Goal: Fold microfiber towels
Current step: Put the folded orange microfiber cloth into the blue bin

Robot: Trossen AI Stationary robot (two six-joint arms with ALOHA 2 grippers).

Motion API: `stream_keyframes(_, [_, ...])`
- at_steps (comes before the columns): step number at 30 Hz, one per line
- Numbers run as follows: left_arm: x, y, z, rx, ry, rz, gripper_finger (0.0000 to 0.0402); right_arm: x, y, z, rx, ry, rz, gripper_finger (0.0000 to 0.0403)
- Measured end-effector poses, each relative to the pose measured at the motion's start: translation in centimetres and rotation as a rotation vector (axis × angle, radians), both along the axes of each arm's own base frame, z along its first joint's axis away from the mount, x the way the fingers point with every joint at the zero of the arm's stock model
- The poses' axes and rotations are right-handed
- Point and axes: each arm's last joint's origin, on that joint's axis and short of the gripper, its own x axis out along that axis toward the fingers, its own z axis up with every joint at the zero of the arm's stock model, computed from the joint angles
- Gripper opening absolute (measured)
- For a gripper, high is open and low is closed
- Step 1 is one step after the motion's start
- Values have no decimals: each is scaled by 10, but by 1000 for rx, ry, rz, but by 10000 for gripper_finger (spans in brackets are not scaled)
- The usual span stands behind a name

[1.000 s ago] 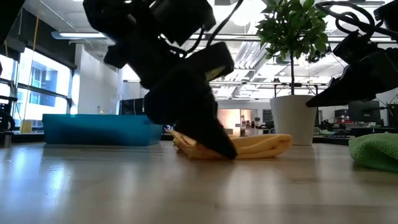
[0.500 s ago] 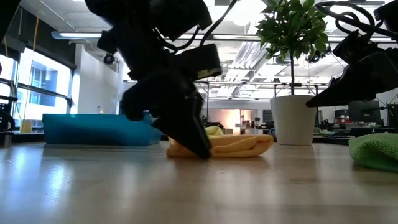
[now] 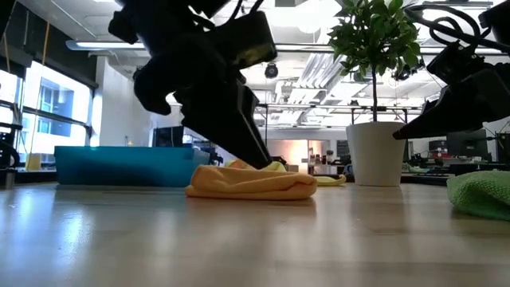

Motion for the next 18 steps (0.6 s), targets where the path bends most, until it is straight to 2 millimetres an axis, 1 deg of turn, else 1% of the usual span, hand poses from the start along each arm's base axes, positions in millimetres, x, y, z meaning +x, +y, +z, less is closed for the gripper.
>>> stream_keyframes(2, [1, -3, -3, 1, -6, -6, 141, 0, 0, 0, 0, 0, 0, 236])
stream_keyframes(7, [4, -2, -12, 58, 2, 6, 160, 0, 0, 0, -1, 1, 0, 236])
stream_keyframes(14, [2, 0, -13, 108, 15, 43, 207, 0, 0, 0, -1, 3, 0, 236])
stream_keyframes(18, [0, 2, -14, 123, 43, 48, 221, 0, 0, 0, -1, 3, 0, 236])
